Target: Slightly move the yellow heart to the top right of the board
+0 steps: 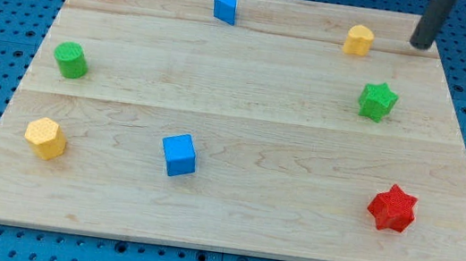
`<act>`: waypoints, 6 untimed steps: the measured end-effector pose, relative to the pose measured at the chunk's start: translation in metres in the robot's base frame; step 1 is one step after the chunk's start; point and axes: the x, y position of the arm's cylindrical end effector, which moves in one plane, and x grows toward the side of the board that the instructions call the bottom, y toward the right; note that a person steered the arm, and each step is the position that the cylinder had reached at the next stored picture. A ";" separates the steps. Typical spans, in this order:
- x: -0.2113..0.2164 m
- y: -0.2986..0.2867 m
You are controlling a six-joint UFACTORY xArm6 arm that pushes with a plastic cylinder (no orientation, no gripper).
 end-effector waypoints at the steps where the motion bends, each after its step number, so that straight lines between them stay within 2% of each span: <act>1: 0.018 -0.061; 2: 0.001 -0.088; 3: -0.003 -0.052; 5: -0.004 -0.087; 6: 0.000 -0.122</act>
